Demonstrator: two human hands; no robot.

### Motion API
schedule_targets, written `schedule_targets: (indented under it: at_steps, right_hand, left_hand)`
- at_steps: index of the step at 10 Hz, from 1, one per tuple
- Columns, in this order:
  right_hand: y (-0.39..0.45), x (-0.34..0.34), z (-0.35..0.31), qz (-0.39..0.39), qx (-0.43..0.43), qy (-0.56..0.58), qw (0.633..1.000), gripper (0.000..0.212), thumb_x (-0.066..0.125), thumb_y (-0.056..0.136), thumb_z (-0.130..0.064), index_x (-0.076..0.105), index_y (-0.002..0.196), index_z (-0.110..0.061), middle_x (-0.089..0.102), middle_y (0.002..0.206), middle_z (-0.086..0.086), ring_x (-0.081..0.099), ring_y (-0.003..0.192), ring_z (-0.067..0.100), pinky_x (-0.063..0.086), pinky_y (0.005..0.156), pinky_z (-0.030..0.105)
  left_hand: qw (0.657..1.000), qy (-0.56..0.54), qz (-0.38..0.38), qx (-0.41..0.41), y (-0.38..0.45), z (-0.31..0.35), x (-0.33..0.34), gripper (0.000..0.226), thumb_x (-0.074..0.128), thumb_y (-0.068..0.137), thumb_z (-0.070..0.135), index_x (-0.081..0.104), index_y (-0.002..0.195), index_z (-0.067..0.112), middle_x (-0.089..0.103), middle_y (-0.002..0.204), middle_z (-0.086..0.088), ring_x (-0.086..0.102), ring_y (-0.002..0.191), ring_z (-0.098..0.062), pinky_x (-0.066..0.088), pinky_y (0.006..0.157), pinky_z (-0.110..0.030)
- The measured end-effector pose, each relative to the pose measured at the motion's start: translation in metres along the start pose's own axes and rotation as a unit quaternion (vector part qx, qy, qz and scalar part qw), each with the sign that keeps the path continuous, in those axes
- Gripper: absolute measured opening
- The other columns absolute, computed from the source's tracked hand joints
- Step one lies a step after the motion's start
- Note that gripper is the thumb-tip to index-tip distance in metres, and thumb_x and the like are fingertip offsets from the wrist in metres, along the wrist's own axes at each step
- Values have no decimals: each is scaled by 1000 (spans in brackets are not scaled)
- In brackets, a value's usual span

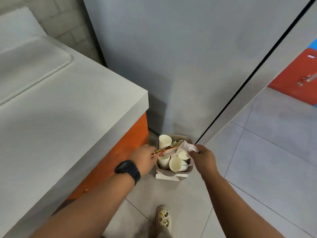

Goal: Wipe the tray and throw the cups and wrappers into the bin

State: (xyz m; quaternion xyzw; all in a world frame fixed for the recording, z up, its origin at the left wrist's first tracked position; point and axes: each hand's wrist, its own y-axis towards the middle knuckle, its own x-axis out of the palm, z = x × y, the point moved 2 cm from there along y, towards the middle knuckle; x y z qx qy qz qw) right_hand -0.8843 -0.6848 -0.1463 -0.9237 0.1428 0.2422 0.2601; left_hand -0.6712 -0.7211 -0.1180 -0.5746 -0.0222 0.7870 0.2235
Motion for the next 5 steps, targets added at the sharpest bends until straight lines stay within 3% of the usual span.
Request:
schedule_targets:
  at_steps: [1,2,3,4,5]
  right_hand:
    - [24,4,39,-25,56,-1,998,12,63,82,-25,69,82,-15,70,81,7,63,79,26,50,73,37]
    - [52,13,66,-42,94,1,995,23,67,81,-38,66,74,-16,68,75,2,62,75,22,49,70,36]
    - [74,25,67,-70,91,-32,993,16,66,83,-36,70,88,-21,69,87,0,63,86,21,46,73,30]
    - [96,37,61,-117,66,-67,989,37,63,85,-21,64,122,-21,65,120,1,58,112,23,44,93,30]
    - [104,43,62,-160,89,-48,982,61,66,83,-16,46,140,-27,53,138,-2,52,124,20,39,99,25]
  left_hand:
    - [996,-27,-70,-51,26,-5,35,24,51,94,34,63,97,14,66,101,-9,60,92,-26,38,68,-29]
    - [988,-26,-118,-98,52,-7,64,24,50,94,34,62,101,14,67,103,-9,62,96,-27,44,74,-30]
    - [983,-42,-125,-129,74,-3,79,22,52,93,34,62,96,14,68,99,-9,62,91,-27,44,71,-30]
    - [967,-147,-136,-156,93,7,90,18,60,90,31,63,98,15,68,99,-6,61,87,-22,45,71,-28]
    - [933,-258,-173,-183,99,10,100,53,69,84,31,51,133,20,60,121,-2,58,114,-20,45,94,-27]
